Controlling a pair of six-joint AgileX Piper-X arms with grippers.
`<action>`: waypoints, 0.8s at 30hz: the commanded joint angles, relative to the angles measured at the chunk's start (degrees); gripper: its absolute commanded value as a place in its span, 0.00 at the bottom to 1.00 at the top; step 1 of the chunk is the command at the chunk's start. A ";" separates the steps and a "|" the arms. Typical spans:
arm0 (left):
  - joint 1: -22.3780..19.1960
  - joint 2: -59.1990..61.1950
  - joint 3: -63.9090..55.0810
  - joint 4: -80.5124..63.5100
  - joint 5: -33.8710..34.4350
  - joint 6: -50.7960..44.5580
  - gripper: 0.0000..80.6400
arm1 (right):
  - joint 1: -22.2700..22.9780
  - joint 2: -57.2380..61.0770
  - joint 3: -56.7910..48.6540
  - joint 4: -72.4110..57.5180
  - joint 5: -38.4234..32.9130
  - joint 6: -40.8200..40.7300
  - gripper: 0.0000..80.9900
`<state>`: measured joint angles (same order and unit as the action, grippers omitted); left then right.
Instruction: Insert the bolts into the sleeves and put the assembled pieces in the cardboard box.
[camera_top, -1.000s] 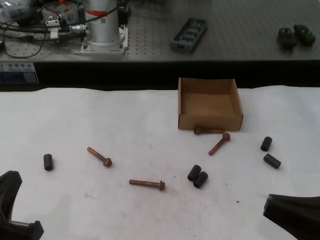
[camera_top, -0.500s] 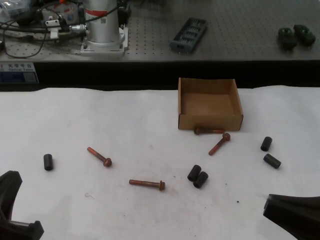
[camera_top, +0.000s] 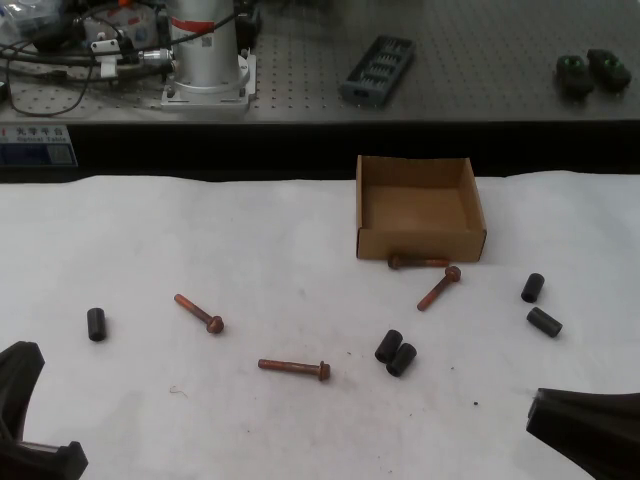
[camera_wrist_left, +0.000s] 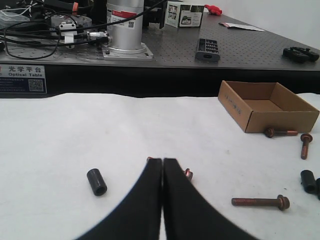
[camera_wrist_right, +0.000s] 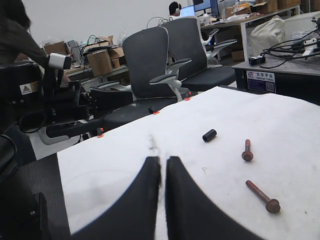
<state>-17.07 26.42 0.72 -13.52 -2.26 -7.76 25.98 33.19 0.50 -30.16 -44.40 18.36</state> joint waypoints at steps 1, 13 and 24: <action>0.02 -0.44 -0.72 -0.12 -0.03 0.85 0.01 | -0.31 -0.28 -0.50 -0.17 0.15 0.00 0.07; 0.02 -0.44 -0.72 -0.37 -0.03 0.85 0.01 | -0.31 -0.28 -0.50 -0.17 0.15 0.00 0.07; 0.02 -0.44 -0.72 -18.33 16.02 -27.41 0.01 | -0.31 -0.28 -0.50 -8.60 1.39 9.22 0.07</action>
<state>-17.07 26.42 0.79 -27.58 9.95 -29.89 25.98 33.19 0.50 -34.78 -44.37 23.98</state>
